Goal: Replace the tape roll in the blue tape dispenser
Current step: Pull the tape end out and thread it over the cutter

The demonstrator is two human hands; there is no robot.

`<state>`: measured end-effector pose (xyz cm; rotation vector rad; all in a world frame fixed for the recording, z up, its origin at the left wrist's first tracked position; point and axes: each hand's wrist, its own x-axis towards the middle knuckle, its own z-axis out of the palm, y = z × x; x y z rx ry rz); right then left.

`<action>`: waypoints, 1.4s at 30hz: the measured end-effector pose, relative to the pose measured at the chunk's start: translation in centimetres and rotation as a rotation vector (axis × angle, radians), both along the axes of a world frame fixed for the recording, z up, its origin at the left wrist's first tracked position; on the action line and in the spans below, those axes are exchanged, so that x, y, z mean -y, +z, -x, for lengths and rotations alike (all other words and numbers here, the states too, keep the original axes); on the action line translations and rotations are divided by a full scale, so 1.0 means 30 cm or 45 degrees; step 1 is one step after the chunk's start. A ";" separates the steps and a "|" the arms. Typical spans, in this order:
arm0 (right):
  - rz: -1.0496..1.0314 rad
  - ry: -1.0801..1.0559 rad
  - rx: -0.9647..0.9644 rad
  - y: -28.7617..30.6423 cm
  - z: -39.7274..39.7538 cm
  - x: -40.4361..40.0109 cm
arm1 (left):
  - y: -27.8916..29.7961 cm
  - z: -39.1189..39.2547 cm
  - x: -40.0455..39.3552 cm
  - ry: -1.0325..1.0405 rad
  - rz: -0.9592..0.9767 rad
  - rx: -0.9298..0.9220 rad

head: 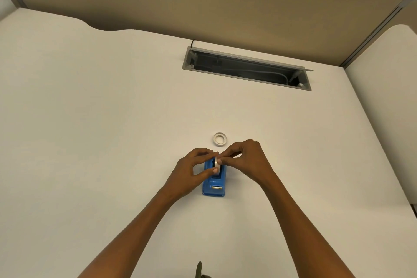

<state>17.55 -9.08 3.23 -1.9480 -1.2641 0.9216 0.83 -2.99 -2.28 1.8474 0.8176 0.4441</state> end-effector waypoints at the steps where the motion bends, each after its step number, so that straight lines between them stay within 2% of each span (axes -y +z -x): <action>1: 0.008 -0.002 0.010 0.003 0.003 -0.003 | 0.000 0.000 -0.001 0.002 0.001 -0.004; 12: 0.033 -0.038 0.040 -0.005 0.004 -0.013 | -0.008 0.002 -0.003 -0.009 -0.013 -0.029; 18: 0.049 0.090 -0.007 0.008 -0.022 0.016 | -0.002 0.003 -0.004 -0.028 -0.004 -0.031; 25: -0.010 0.132 0.154 0.004 -0.014 0.000 | 0.001 0.002 -0.002 -0.016 0.006 -0.006; 33: -0.007 0.313 0.362 0.002 0.000 -0.015 | -0.009 0.004 0.000 -0.005 0.014 0.013; 42: -0.078 0.182 0.059 -0.011 -0.030 0.018 | -0.004 0.005 -0.001 -0.025 0.025 0.000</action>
